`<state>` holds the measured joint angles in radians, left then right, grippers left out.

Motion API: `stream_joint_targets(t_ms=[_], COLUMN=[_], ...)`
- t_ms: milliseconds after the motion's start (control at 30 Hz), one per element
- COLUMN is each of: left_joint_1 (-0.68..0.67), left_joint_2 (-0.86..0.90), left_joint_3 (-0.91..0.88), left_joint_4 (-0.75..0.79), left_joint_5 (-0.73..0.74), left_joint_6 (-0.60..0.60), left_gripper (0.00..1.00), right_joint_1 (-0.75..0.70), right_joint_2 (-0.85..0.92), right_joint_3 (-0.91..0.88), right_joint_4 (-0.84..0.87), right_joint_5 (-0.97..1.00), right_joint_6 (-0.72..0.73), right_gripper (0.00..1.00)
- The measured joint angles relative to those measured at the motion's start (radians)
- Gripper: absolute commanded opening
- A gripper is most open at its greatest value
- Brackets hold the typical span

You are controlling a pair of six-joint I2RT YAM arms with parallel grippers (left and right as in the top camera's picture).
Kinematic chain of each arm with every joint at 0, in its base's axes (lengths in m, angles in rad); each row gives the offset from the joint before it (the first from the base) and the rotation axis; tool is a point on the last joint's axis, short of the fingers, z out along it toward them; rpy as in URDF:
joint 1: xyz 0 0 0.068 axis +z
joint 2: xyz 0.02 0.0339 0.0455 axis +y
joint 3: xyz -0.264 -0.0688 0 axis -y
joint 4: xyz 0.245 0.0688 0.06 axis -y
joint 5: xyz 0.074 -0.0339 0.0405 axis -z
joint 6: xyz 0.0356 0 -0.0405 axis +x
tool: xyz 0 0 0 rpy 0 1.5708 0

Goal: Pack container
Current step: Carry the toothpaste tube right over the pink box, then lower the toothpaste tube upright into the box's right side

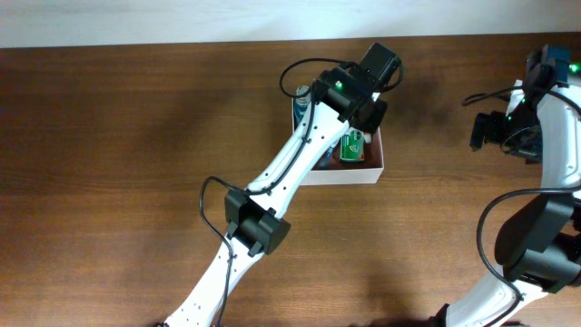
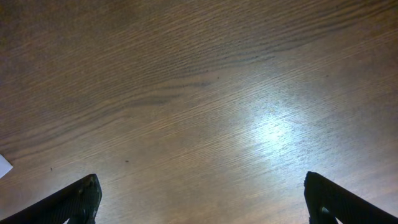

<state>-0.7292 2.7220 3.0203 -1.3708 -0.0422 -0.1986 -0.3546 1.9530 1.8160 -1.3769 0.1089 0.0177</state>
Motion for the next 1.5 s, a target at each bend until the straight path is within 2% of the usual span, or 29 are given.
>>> stream_joint_targets(t_ms=[267, 333, 400, 500, 533, 667, 900, 1500], left_joint_1=[0.000, 0.000, 0.000, 0.000, 0.000, 0.002, 0.002, 0.004], left_joint_2=[0.002, 0.002, 0.002, 0.002, 0.002, 0.002, 0.002, 0.063], left_joint_3=[0.000, 0.000, 0.000, 0.000, 0.000, 0.000, 0.000, 0.000], left_joint_4=[-0.017, -0.017, -0.014, 0.032, 0.049, 0.100, 0.200, 0.395], left_joint_5=[-0.021, -0.039, -0.058, -0.090, -0.098, -0.120, -0.132, -0.207], left_joint_6=[0.000, 0.002, 0.005, 0.010, 0.016, 0.029, 0.042, 0.045], left_gripper=[0.27, 0.39, 0.45, 0.47, 0.46, 0.26, 0.02, 0.01], right_joint_1=[0.000, 0.000, 0.000, 0.000, 0.000, 0.000, 0.000, 0.000], right_joint_2=[0.000, 0.000, 0.000, 0.000, 0.000, 0.000, 0.000, 0.000], right_joint_3=[0.000, 0.000, 0.000, 0.000, 0.000, 0.000, 0.000, 0.000], right_joint_4=[0.000, 0.000, 0.000, 0.000, 0.000, 0.000, 0.000, 0.000], right_joint_5=[0.000, 0.000, 0.000, 0.000, 0.000, 0.000, 0.000, 0.000], right_joint_6=[0.000, 0.000, 0.000, 0.000, 0.000, 0.000, -0.001, 0.000], right_gripper=[0.99, 0.99, 0.99, 0.99, 0.99, 0.99, 0.99, 0.99])
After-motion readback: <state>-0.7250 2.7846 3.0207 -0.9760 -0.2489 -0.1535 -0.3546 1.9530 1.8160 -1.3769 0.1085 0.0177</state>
